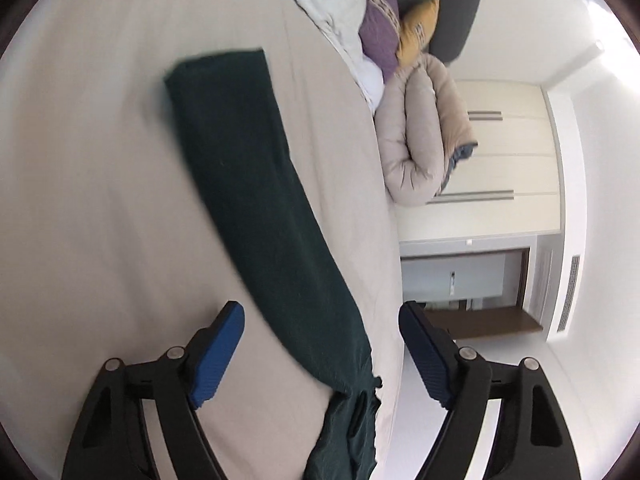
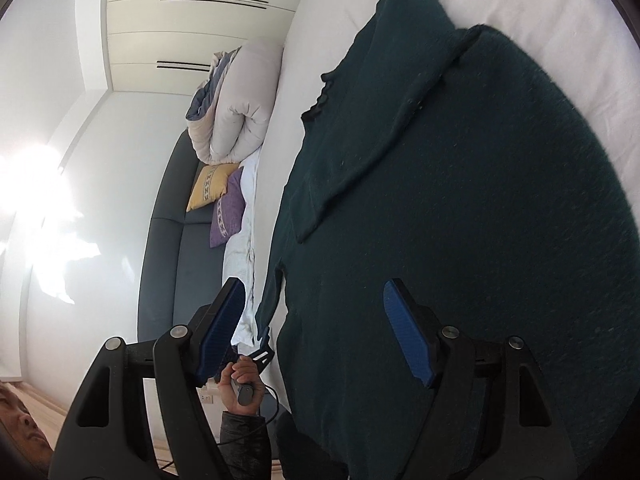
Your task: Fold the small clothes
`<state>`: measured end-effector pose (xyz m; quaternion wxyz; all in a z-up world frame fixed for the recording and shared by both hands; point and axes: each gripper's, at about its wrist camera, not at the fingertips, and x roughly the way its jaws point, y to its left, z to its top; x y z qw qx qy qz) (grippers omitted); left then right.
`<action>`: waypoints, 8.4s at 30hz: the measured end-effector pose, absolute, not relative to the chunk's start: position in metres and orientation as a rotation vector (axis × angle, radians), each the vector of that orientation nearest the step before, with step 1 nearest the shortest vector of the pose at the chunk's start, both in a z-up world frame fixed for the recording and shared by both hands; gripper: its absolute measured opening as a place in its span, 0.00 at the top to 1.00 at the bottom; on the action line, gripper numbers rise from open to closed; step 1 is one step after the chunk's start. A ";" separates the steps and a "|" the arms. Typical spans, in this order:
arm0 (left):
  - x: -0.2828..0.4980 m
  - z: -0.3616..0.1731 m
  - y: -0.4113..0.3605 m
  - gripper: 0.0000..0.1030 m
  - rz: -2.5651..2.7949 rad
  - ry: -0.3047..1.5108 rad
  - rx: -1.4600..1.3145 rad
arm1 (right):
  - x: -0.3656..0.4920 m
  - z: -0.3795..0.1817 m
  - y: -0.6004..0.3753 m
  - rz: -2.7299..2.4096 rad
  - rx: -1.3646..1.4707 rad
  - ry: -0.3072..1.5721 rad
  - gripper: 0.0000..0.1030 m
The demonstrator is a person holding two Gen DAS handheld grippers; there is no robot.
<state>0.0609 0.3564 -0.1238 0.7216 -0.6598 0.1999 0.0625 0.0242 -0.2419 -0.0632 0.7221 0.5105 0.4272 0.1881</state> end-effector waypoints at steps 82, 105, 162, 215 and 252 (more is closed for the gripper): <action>0.153 -0.074 0.067 0.13 0.092 0.629 -0.257 | 0.280 -0.059 -0.248 0.285 0.758 1.159 0.93; 0.164 -0.099 0.075 0.13 0.084 0.744 -0.305 | 0.256 -0.083 -0.261 0.177 0.643 1.165 0.92; 0.222 -0.090 0.096 0.54 -0.069 0.915 -0.099 | 0.207 -0.100 -0.275 0.264 0.721 1.005 0.97; -0.023 -0.107 0.136 0.95 -0.304 1.230 -0.535 | -0.169 -0.063 -0.362 0.081 0.710 1.110 0.35; 0.024 -0.023 0.168 0.95 -0.516 0.900 -0.902 | -0.080 -0.010 -0.356 0.331 0.991 0.898 0.93</action>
